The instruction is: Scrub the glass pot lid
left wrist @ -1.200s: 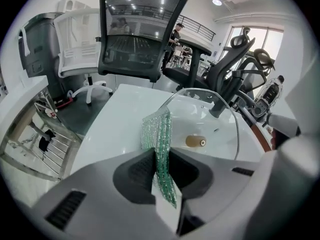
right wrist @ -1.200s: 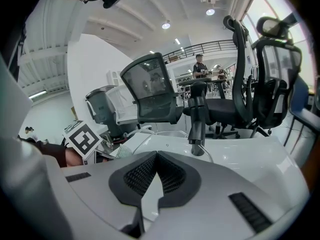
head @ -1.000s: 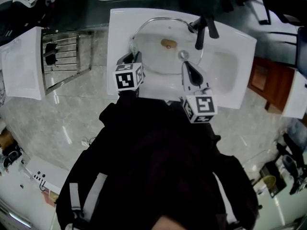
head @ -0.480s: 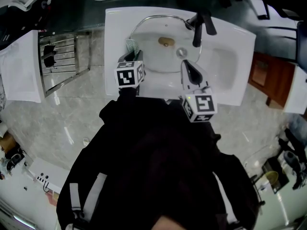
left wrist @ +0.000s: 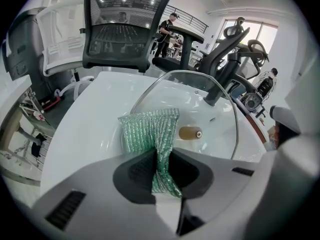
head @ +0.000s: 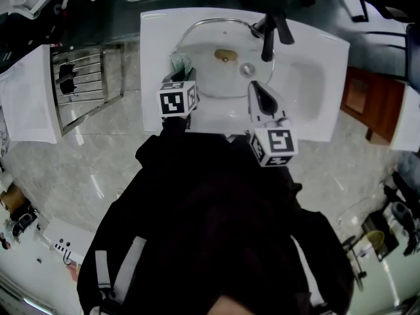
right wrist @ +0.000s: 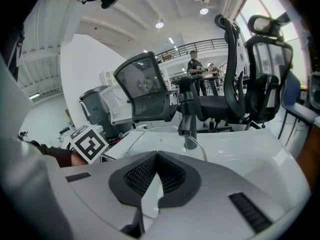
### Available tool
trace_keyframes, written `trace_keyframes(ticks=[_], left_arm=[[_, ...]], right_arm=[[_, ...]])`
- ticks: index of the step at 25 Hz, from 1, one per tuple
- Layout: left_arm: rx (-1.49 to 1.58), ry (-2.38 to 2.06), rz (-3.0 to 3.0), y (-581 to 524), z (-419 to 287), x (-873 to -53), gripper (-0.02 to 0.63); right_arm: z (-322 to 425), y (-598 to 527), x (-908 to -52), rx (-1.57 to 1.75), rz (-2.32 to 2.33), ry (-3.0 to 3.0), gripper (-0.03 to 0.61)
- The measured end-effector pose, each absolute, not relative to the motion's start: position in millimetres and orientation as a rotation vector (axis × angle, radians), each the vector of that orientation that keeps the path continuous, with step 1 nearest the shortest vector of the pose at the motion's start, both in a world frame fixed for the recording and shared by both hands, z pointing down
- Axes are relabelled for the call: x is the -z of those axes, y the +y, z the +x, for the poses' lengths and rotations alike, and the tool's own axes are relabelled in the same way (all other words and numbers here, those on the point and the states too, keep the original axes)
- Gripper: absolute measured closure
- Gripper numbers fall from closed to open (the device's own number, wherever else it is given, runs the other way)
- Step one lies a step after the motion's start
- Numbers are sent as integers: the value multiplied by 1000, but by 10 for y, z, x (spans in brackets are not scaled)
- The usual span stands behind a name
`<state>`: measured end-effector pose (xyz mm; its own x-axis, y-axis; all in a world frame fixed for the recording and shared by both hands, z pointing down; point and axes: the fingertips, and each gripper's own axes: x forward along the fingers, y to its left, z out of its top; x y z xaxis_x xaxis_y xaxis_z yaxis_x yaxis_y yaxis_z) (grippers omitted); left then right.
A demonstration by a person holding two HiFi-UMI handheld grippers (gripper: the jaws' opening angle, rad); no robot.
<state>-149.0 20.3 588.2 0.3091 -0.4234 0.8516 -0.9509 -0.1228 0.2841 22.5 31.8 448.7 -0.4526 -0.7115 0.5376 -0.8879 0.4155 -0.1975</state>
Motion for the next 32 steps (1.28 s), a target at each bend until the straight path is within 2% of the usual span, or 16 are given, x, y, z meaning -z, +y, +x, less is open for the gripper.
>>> trace_keyframes(ticks=[32], left_arm=[[-838, -1133, 1757, 211, -1008, -6050, 552]], right_arm=[[578, 288, -4404, -664, 1484, -2267, 575]])
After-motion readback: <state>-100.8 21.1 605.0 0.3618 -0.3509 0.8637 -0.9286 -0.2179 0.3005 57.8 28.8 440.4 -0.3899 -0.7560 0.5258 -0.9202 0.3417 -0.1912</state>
